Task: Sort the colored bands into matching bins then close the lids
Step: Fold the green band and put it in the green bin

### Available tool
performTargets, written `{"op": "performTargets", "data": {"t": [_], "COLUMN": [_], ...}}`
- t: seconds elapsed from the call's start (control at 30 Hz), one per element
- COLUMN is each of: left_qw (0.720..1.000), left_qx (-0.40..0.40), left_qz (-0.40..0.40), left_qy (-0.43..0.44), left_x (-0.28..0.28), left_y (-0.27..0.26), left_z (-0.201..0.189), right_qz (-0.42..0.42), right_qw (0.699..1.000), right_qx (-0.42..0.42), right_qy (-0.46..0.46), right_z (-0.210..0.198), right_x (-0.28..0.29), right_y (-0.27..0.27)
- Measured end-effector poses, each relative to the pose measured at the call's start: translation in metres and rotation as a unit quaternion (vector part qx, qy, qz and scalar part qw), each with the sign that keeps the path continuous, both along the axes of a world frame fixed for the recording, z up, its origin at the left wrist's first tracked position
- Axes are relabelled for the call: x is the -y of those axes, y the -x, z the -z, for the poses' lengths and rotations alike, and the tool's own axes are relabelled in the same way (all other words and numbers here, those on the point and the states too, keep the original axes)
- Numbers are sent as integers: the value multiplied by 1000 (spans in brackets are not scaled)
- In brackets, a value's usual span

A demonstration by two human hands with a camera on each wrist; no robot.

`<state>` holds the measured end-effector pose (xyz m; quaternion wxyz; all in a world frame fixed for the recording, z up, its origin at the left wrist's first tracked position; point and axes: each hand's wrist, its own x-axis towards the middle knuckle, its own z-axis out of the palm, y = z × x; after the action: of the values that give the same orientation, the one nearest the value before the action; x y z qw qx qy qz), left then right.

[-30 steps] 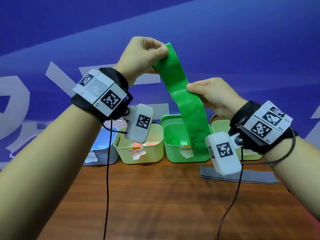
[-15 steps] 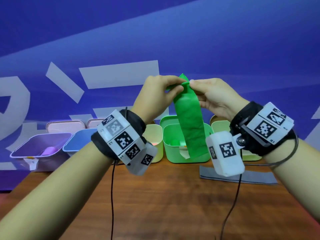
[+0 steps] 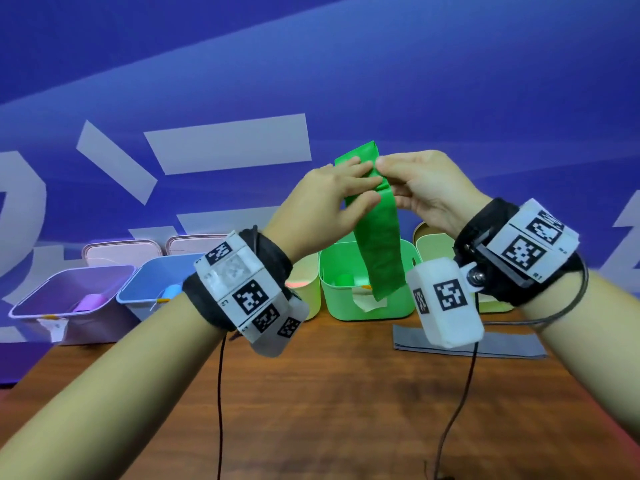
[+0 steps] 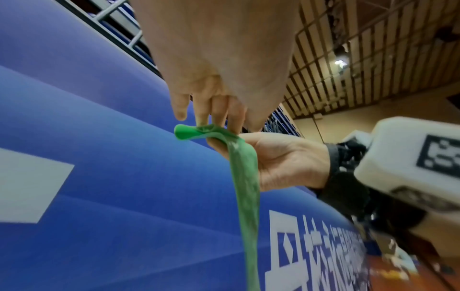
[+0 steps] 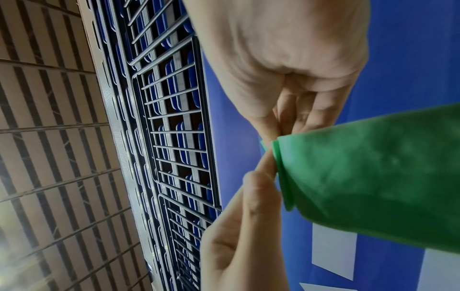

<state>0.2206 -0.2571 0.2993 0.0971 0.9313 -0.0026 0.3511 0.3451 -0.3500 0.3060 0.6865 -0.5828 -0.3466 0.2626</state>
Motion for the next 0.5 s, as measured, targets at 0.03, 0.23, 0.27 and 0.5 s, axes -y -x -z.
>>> {"op": "performTargets", "data": {"t": [0.03, 0.23, 0.27, 0.5], "left_qw": [999, 926, 908, 851], "left_qx": [15, 126, 84, 40], "left_qz": [11, -41, -19, 47], "left_qy": [38, 352, 410, 521], "left_x": [-2, -14, -16, -10], "left_y": [0, -9, -11, -12], "left_z": [-1, -19, -20, -19], "right_qz": [10, 47, 46, 64], "right_qw": [1000, 995, 994, 988], "right_qx": [2, 66, 74, 128], "right_qy": [-4, -59, -68, -55], "right_z": [-1, -26, -29, -34], "right_x": [0, 0, 0, 0], "right_y": [0, 5, 7, 13]}}
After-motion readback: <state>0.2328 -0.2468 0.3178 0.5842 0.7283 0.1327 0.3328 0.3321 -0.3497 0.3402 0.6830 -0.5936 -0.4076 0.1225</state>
